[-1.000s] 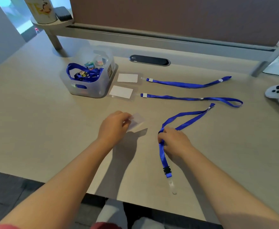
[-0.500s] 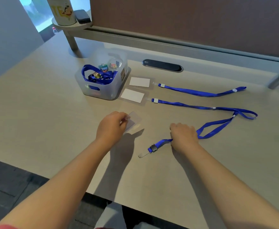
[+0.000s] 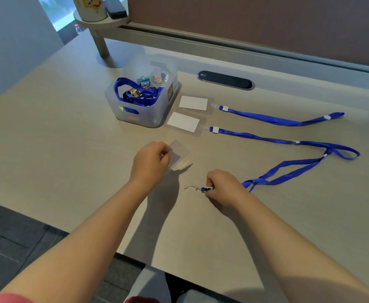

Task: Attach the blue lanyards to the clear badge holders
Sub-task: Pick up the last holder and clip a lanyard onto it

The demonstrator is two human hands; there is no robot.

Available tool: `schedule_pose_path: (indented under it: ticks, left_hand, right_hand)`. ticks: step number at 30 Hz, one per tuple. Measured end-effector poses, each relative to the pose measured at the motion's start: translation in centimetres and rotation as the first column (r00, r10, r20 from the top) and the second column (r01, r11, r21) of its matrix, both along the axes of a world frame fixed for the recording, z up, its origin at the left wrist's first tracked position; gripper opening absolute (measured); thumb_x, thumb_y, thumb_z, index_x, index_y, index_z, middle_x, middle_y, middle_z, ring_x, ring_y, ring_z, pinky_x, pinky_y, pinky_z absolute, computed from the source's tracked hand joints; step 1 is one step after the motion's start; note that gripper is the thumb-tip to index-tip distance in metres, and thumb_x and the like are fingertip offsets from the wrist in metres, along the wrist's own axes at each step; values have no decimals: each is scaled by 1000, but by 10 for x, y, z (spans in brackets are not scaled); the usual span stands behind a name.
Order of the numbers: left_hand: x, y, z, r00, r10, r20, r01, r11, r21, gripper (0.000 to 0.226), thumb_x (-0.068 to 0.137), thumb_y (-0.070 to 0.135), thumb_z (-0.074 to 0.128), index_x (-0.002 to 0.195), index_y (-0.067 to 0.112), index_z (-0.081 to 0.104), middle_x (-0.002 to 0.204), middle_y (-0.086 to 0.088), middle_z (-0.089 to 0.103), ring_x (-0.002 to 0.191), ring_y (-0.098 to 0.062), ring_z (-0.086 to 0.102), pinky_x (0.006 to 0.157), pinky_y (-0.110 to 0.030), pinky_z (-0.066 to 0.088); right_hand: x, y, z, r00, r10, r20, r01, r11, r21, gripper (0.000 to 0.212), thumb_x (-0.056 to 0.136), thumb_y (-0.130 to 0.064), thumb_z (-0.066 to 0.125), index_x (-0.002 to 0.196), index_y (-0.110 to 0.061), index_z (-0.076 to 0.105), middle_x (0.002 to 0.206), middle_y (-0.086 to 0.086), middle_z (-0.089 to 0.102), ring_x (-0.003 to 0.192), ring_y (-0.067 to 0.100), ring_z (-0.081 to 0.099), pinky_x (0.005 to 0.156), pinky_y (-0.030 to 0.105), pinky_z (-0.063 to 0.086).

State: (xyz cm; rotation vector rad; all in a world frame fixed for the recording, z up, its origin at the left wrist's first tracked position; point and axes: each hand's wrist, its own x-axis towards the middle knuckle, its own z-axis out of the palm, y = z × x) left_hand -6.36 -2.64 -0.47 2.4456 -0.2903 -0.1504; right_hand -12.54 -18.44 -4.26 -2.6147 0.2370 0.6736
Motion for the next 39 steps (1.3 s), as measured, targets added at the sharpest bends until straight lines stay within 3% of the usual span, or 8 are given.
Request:
schedule_pose_path:
  ticks: [5, 8, 11, 15, 23, 29, 33, 39]
  left_hand:
    - [4, -9, 12, 990, 96, -102, -111, 983, -150, 5, 89, 7, 49, 85, 9, 50, 76, 0, 51, 81, -20, 50, 66, -28, 46]
    - [6, -18, 24, 980, 108, -169, -151, 952, -267, 7, 89, 5, 49, 91, 11, 48, 90, -2, 53, 88, -18, 51, 73, -28, 45]
    - [6, -28, 37, 971, 103, -217, -180, 910, -372, 19, 90, 8, 48, 108, 10, 53, 102, 0, 52, 95, -17, 51, 86, -37, 50]
    - [5, -36, 49, 979, 31, -199, -122, 879, -461, 23, 92, 13, 46, 111, 9, 58, 102, 0, 54, 98, -16, 51, 88, -38, 49]
    - [3, -43, 61, 994, 3, -109, -56, 871, -487, 29, 91, 13, 48, 116, 3, 59, 106, -4, 60, 97, -11, 50, 84, -26, 42]
    - [-1, -44, 64, 999, 15, -49, -37, 880, -474, 32, 90, 14, 50, 119, 4, 57, 122, -13, 62, 102, -16, 54, 85, -27, 45]
    - [-3, -46, 67, 1000, 0, -11, -5, 892, -453, 34, 89, 14, 51, 121, 4, 56, 123, -13, 62, 97, -11, 50, 82, -25, 45]
    - [-9, -44, 72, 982, -31, 187, 94, 936, -338, 33, 88, 13, 52, 119, 3, 58, 118, -15, 65, 95, -12, 53, 80, -21, 41]
  right_hand:
    - [8, -6, 24, 945, -306, 119, 260, 919, 297, 15, 90, -4, 44, 100, -9, 54, 97, 11, 57, 82, 23, 53, 66, 27, 43]
    - [16, -4, 47, 916, -350, 198, 250, 881, 402, 22, 94, -12, 43, 111, -8, 56, 99, 8, 58, 90, 24, 57, 77, 30, 46]
    - [22, -3, 69, 878, -381, 290, 230, 866, 443, 29, 93, -24, 46, 99, 0, 62, 78, 6, 55, 74, 19, 51, 70, 31, 41]
    - [22, -7, 92, 800, -526, 291, 286, 758, 586, 29, 92, -25, 49, 82, -3, 64, 51, 0, 47, 47, 11, 41, 51, 23, 35]
    - [21, -13, 112, 789, -596, 151, 324, 612, 721, 24, 89, -15, 52, 67, -12, 63, 29, -7, 44, 26, 2, 36, 35, 13, 35]
    - [18, -11, 122, 823, -556, 115, 323, 625, 711, 29, 90, -13, 50, 63, -12, 61, 38, 0, 43, 24, 2, 34, 34, 13, 32]
    - [18, -12, 124, 823, -558, 111, 328, 624, 709, 30, 90, -15, 50, 62, -13, 60, 28, -7, 41, 23, 2, 33, 33, 13, 32]
    - [17, -13, 131, 844, -536, 7, 352, 565, 747, 28, 89, -12, 49, 63, -10, 61, 24, -6, 38, 25, 5, 29, 37, 18, 29]
